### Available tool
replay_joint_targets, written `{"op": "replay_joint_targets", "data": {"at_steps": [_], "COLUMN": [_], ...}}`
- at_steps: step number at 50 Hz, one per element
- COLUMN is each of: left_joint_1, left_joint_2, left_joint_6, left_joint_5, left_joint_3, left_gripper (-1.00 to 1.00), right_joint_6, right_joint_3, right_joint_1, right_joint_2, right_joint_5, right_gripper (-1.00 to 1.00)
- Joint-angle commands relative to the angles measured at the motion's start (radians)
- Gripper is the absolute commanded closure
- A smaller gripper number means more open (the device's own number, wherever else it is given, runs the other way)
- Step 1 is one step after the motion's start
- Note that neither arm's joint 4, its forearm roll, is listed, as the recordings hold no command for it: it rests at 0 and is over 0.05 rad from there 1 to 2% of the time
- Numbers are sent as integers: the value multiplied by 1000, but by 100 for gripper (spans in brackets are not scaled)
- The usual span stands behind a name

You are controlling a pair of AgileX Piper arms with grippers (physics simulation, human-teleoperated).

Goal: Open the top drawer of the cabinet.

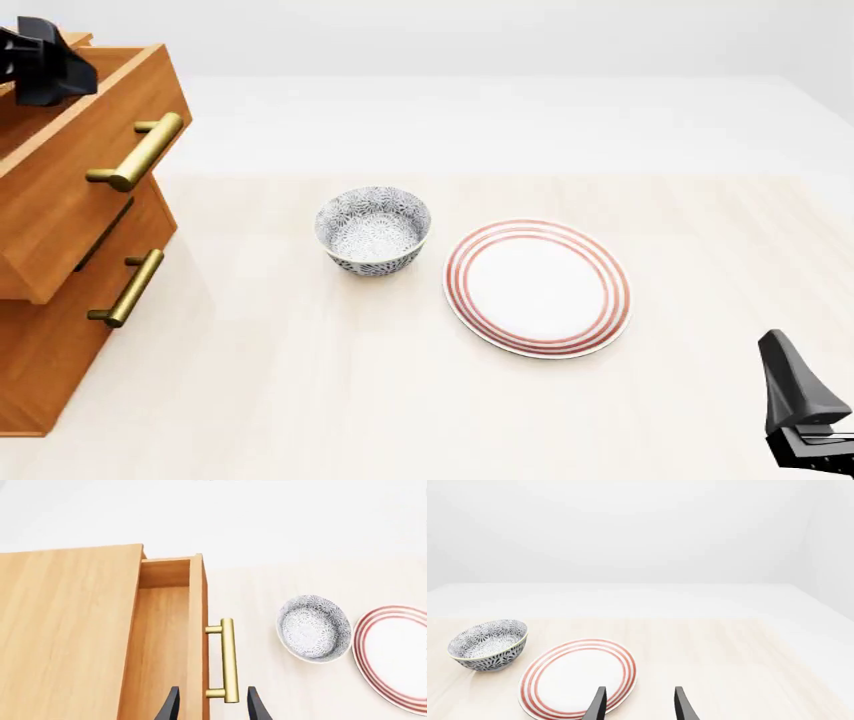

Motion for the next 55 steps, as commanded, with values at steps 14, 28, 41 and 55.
{"op": "replay_joint_targets", "data": {"at_steps": [14, 28, 41, 55], "left_joint_1": [11, 8, 20, 22], "left_joint_2": [-6, 8, -3, 4], "left_joint_6": [-56, -79, -91, -104], "left_joint_5": [-66, -117, -145, -175], "left_joint_3": [72, 114, 162, 198], "left_gripper": [-100, -100, -100, -100], "right_joint_6": [0, 0, 0, 0], "right_joint_3": [0, 0, -1, -1], "right_joint_1": [0, 0, 0, 0], "right_joint_2": [-1, -1, -3, -3], "right_joint_5": [1, 1, 4, 3], "right_gripper": [-100, -100, -100, -100]}}
